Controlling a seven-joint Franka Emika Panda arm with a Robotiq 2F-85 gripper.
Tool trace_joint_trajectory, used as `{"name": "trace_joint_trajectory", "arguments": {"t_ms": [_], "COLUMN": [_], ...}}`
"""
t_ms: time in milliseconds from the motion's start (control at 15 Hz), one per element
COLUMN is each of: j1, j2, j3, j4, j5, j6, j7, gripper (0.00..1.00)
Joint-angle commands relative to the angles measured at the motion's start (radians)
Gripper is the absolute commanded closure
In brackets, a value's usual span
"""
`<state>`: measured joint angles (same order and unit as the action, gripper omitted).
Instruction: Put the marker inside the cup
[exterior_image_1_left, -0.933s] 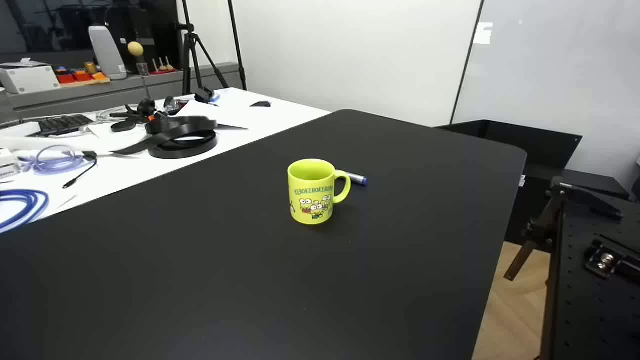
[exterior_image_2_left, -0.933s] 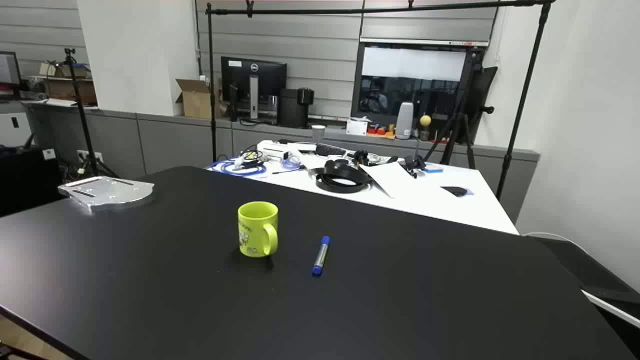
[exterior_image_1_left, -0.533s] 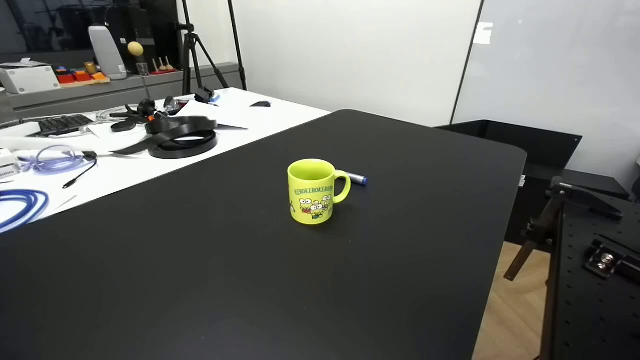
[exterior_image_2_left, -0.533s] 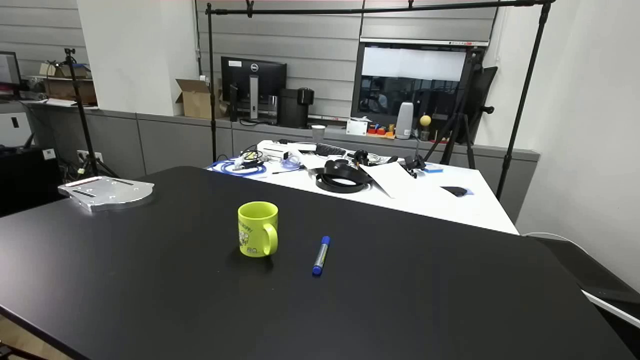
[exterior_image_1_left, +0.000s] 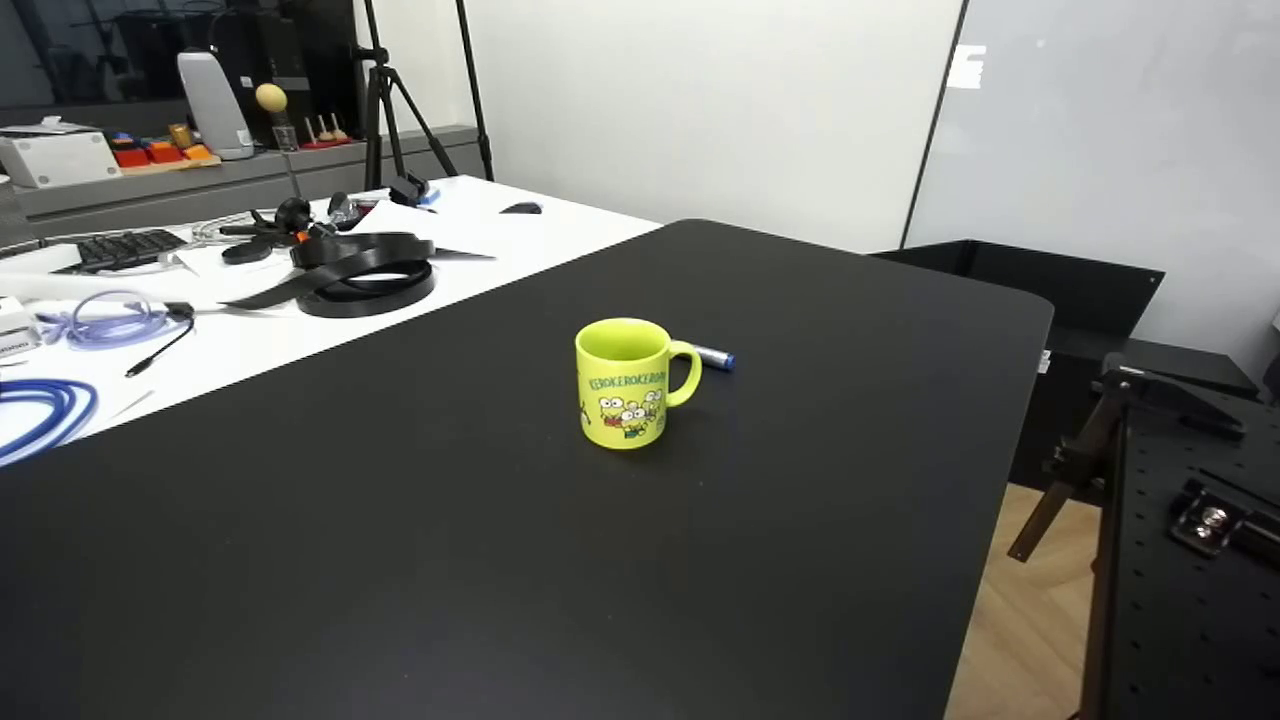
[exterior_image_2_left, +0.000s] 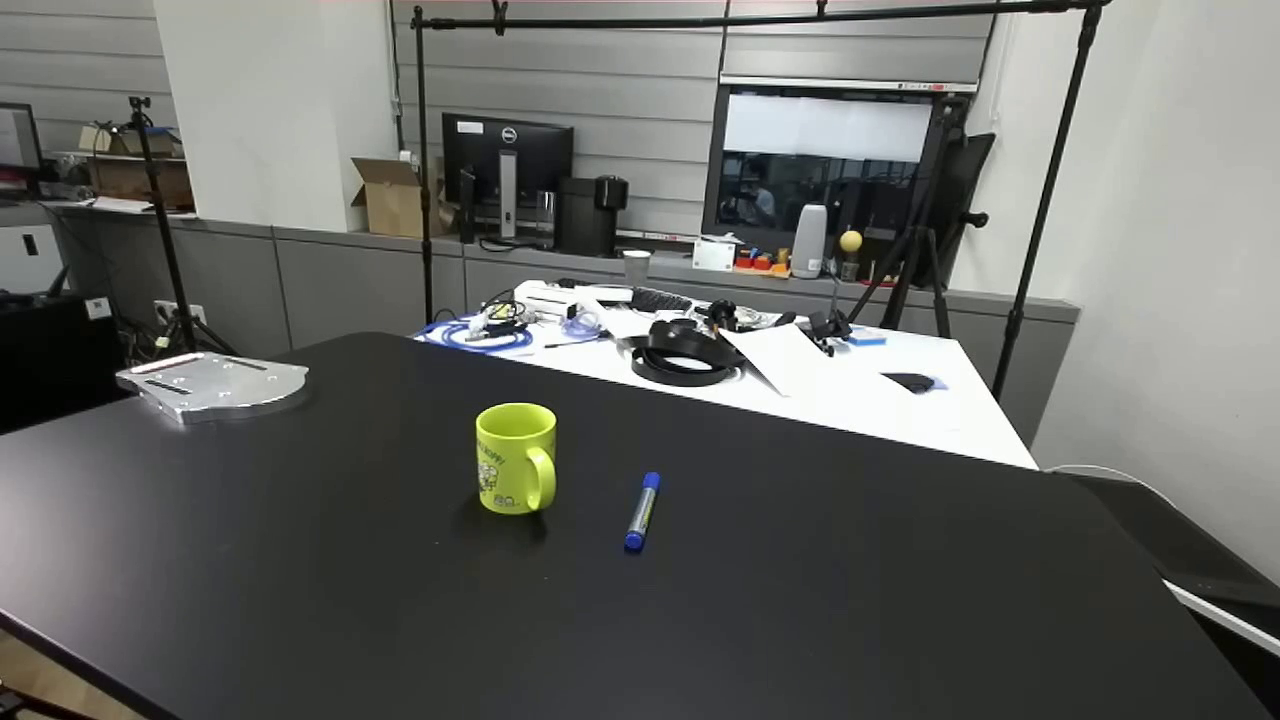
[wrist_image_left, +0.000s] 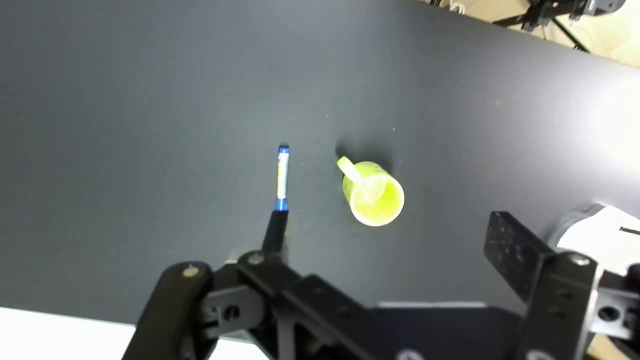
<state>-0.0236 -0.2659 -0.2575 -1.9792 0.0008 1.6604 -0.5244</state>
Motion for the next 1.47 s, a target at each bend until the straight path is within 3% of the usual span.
{"name": "trace_joint_trajectory", "arguments": {"t_ms": [0, 467, 533, 800, 1067, 1400], "j1": [-0.050, -0.136, -0.136, -0.143, -0.155, -0.185], "j2": [0.049, 0.275, 0.222, 0.250, 0.327, 0.482], "j3": [0.027, 0.018, 0.028, 0.033, 0.029, 0.054], "j4": [-0.010, -0.012, -0.035, -0.035, -0.004, 0.037], "j5": [-0.022, -0.053, -0.042, -0.041, -0.058, 0.048], "j6": [0.146, 0.570, 0.513, 0.534, 0.642, 0.783], "j7": [0.118, 0.213, 0.155, 0.150, 0.198, 0.184], "gripper": [0.00, 0.00, 0.00, 0.00, 0.00, 0.00]}}
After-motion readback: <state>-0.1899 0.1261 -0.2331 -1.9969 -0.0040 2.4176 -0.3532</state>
